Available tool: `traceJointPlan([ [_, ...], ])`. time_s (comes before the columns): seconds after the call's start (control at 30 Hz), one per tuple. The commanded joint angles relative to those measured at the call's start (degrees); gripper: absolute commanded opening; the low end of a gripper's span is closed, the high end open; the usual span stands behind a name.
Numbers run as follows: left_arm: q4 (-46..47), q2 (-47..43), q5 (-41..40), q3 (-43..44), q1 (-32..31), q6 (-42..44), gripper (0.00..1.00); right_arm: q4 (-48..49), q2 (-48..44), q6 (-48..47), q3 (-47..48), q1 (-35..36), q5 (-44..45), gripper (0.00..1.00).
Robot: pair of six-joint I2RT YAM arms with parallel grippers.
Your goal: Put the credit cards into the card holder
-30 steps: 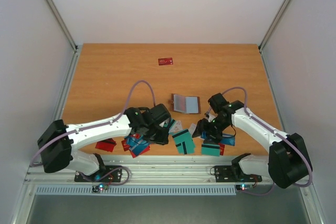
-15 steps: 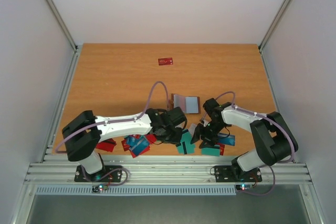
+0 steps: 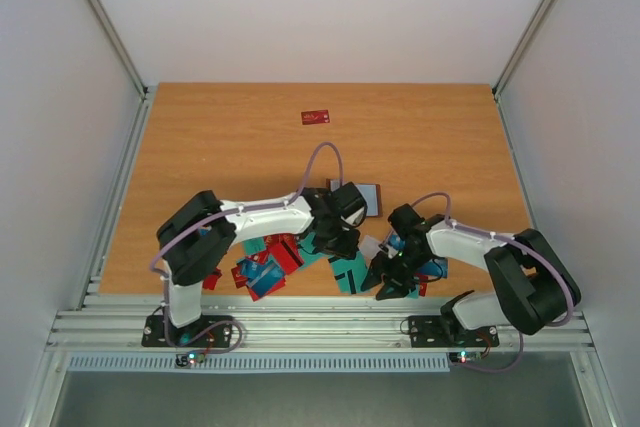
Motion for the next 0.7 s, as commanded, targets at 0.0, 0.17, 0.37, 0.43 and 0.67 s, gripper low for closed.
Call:
traceJointPlan([
  [0.0, -2.41, 4.78, 1.49, 5.20, 0.14, 8.55, 0.33, -0.03, -1.93, 1.95, -2.46, 0.69, 4.69, 0.49],
  [0.17, -6.32, 8.27, 0.63, 9.54, 0.71, 13.70, 0.33, -3.62, -8.22, 3.93, -1.56, 0.69, 5.42, 0.51],
  [0.37, -7.82, 8.55, -2.16, 9.76, 0.80, 19.37, 0.35, -5.60, -14.02, 7.39, -1.46, 0.75, 5.55, 0.53],
  [0.43, -7.65, 8.97, -1.70, 10.01, 0.89, 20.82, 0.37, -6.18, -15.53, 8.05, -1.52, 0.69, 5.88, 0.53],
  [0.67, -6.56, 11.33, 1.90, 10.39, 0.89, 25.07, 0.39, -3.94, -16.42, 10.25, -3.17, 0.72, 5.78, 0.54],
])
